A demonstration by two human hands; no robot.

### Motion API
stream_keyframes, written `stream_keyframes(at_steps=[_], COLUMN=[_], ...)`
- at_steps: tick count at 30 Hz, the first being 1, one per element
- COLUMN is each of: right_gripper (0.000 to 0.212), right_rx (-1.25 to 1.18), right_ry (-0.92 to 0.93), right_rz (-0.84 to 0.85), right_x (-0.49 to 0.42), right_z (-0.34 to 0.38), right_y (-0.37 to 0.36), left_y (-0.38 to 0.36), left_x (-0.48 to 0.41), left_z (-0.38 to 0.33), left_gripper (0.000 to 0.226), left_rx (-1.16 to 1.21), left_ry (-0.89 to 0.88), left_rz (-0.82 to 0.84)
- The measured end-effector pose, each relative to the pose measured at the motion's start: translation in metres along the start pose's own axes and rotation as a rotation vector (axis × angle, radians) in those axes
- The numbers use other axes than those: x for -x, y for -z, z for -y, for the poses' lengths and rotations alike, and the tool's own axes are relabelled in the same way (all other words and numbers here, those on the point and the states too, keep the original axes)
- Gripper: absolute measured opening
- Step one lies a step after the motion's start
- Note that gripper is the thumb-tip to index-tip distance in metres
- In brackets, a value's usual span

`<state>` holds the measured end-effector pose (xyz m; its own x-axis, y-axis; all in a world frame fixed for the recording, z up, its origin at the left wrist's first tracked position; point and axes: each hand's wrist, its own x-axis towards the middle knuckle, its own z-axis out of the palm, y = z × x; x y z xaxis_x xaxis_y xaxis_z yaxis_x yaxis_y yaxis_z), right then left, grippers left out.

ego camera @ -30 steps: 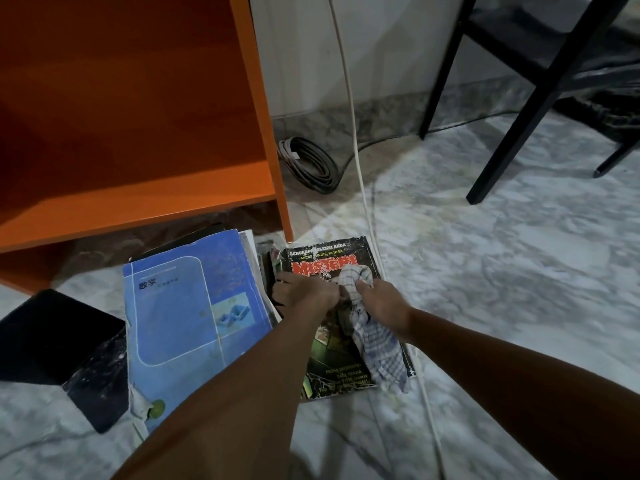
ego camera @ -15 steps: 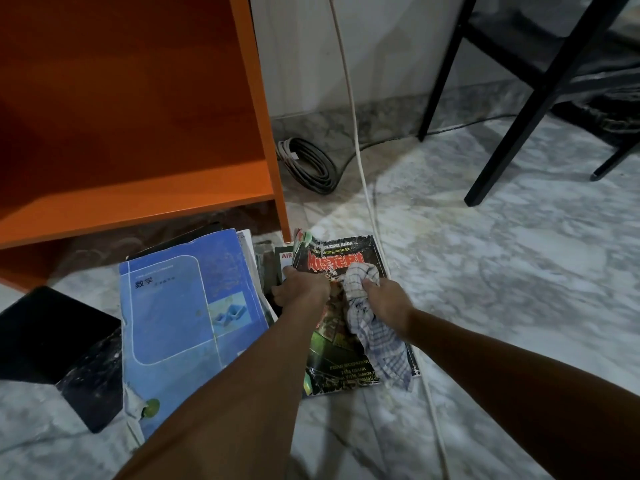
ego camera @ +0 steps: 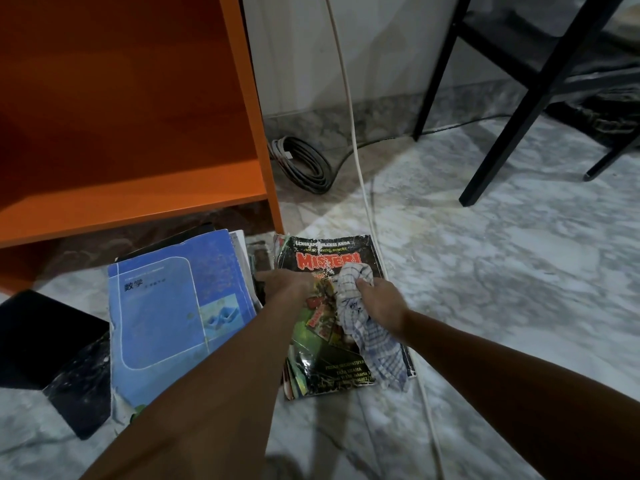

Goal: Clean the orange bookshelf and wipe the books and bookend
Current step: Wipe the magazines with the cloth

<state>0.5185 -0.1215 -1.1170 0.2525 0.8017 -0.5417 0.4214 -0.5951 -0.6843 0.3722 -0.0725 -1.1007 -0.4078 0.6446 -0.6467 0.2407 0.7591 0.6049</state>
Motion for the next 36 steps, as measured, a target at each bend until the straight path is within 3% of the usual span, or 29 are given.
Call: stream_keyframes(at_steps=[4,8,13,15,19,24,27,28,32,36], right_gripper=[0.056,0.057,0.059,0.067,0.046,0.041,0.079,0.083,0.054,0.044], right_rx=[0.006,-0.007,-0.078,-0.097,-0.238,-0.342,-0.465,-0.496,-0.538,-0.551], right_ry=[0.017,0.035,0.129,0.192,0.268,0.23,0.203,0.198,0.198,0.244], right_rz=[-0.006,-0.04,-0.152,-0.199,-0.237,-0.055,0.2,0.27,0.408,0.427], right_x=[0.002,0.004,0.012,0.014,0.025,0.048,0.06,0.063,0.079,0.097], right_z=[0.002,0.003,0.005,0.009,0.028,0.067,0.093,0.101,0.141,0.178], right_y=[0.0,0.003,0.014,0.018,0.033,0.055,0.063,0.065,0.063,0.053], left_y=[0.005,0.01,0.036,0.054,0.092,0.148,0.178,0.189,0.232,0.267], left_x=[-0.001,0.011,0.02,0.025,0.044,0.079,0.098,0.106,0.126,0.138], left_z=[-0.006,-0.017,-0.038,-0.045,-0.06,-0.072,-0.078,-0.08,-0.087,-0.087], left_gripper=[0.043,0.047,0.068,0.057,0.023,0.044,0.03,0.03,0.031,0.045], left_rx=[-0.002,-0.106,-0.043,-0.002,0.112,0.217,0.243,0.246,0.307,0.374], left_ry=[0.004,-0.156,-0.311,-0.352,-0.409,-0.484,-0.55,-0.565,-0.623,-0.637], left_rz=[0.071,0.192,0.268,0.32,0.389,0.45,0.465,0.467,0.469,0.407])
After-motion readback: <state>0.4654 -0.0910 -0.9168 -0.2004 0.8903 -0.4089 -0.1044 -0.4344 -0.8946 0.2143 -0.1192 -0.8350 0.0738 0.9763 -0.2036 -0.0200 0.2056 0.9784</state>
